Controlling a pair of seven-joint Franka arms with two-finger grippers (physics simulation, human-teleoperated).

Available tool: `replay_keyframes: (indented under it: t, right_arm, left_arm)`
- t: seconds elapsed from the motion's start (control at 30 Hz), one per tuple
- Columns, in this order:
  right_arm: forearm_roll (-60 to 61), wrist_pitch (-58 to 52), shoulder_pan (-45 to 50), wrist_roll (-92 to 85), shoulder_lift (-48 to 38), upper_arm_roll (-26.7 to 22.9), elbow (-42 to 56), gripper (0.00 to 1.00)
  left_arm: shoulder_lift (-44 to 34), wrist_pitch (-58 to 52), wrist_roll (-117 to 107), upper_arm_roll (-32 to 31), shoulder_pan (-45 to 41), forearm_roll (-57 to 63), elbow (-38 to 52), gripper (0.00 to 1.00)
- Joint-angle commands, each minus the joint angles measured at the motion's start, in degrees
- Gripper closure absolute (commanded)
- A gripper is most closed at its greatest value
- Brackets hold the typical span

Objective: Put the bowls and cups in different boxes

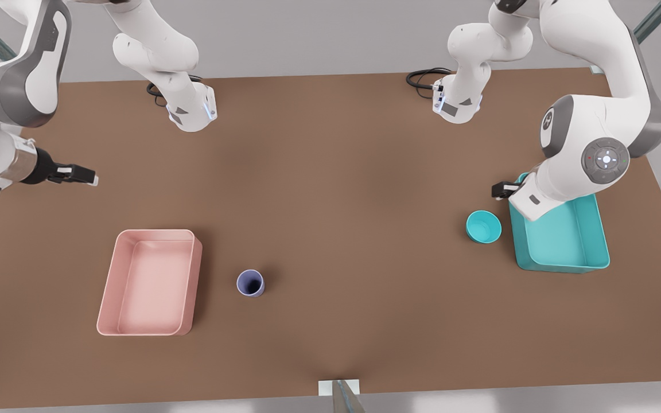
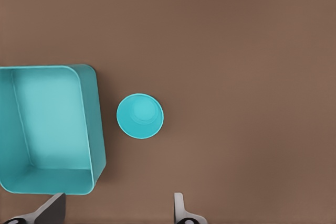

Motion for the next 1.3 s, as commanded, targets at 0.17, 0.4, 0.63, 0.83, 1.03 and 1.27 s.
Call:
replay_keyframes:
  t: [0.17,0.4,0.63,0.83,1.03,1.27]
  right_arm:
    - [9.35,1.44,2.39,1.7,13.68,0.16,16.31,0.0]
    - [1.79,16.46,12.94,6.88,28.8,0.16,19.13,0.0]
    - [-1.03,24.55,21.12,21.9,36.35,0.16,19.13,0.0]
    - [2.4,34.92,21.73,31.32,42.6,0.33,19.66,0.0]
    - [2.49,37.03,24.63,31.84,43.66,0.33,18.78,0.0]
    - [2.32,38.88,25.16,31.76,44.8,0.33,15.62,0.0]
  left_arm:
    - [11.02,16.52,-4.2,1.31,-6.29,5.22,-1.63,0.0]
    - [13.74,39.38,-4.29,3.59,-6.3,8.03,-21.49,0.0]
    - [17.61,43.51,-4.29,5.0,-5.59,8.03,-26.33,0.0]
    - [18.4,42.89,-6.22,5.0,-5.33,8.03,-28.79,0.42]
    - [17.7,41.14,-6.22,5.0,-5.5,8.12,-28.35,0.75]
    - [2.5,31.3,-17.12,4.73,-7.61,7.5,-26.33,0.79]
